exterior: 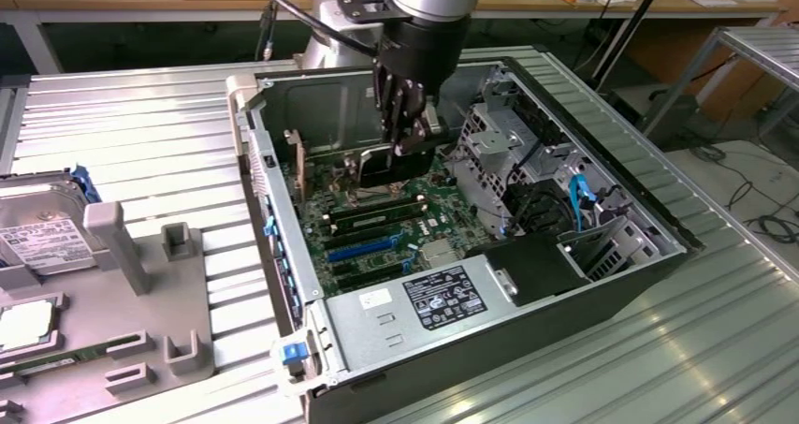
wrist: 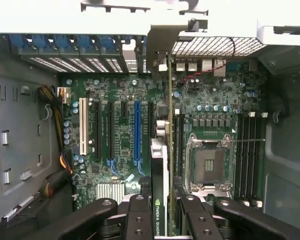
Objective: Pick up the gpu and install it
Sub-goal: 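Insert the gpu into the slot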
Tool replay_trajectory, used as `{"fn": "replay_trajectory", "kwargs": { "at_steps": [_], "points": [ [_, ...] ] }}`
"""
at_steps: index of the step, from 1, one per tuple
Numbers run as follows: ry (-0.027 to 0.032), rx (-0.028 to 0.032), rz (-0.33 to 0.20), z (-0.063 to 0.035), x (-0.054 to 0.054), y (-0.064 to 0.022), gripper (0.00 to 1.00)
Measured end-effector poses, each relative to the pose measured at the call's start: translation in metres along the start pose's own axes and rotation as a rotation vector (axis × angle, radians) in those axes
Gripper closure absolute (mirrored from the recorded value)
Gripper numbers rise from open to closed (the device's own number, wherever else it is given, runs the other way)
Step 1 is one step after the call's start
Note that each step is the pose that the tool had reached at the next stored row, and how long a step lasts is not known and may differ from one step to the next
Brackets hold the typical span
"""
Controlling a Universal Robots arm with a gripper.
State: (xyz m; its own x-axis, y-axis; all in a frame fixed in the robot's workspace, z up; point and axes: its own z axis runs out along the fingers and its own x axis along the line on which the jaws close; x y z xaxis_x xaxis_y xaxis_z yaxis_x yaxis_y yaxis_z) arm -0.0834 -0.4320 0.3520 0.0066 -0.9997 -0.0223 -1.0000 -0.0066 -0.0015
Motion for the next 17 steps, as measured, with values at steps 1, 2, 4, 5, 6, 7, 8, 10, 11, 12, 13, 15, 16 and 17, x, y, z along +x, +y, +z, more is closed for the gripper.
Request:
{"fn": "replay_trajectory", "kwargs": {
  "at_steps": [1,2,4,5,6,7,8,10,11,12,13,15,16,17],
  "points": [
    [-0.0001,0.0011,0.007,0.0023,0.001,0.0001,0.73],
    [0.0002,0.0017,0.012,0.0037,0.002,0.0001,0.73],
    [0.0031,0.0028,0.023,0.0064,0.004,0.0001,0.73],
    [0.0068,0.003,0.026,0.0074,0.005,0.0001,0.73],
    [0.0103,0.0032,0.027,0.0078,0.006,0.0001,0.73],
    [0.015,0.0032,0.028,0.0083,0.007,0.0,0.73],
    [0.0188,0.0032,0.028,0.0087,0.008,0.0001,0.73],
    [0.0251,0.0033,0.028,0.0097,0.012,0.0001,0.73],
    [0.0269,0.0033,0.029,0.0102,0.013,0.0001,0.73],
    [0.0297,0.0033,0.029,0.011,0.015,0.0001,0.73],
    [0.0328,0.0034,0.03,0.0123,0.018,0.0002,0.73],
    [0.0331,0.0033,0.03,0.0123,0.018,0.0002,0.73],
    [0.033,0.0034,0.03,0.0139,0.018,0.0002,0.73],
    [0.0331,0.0035,0.03,0.0157,0.018,0.0002,0.73]
  ]
}}
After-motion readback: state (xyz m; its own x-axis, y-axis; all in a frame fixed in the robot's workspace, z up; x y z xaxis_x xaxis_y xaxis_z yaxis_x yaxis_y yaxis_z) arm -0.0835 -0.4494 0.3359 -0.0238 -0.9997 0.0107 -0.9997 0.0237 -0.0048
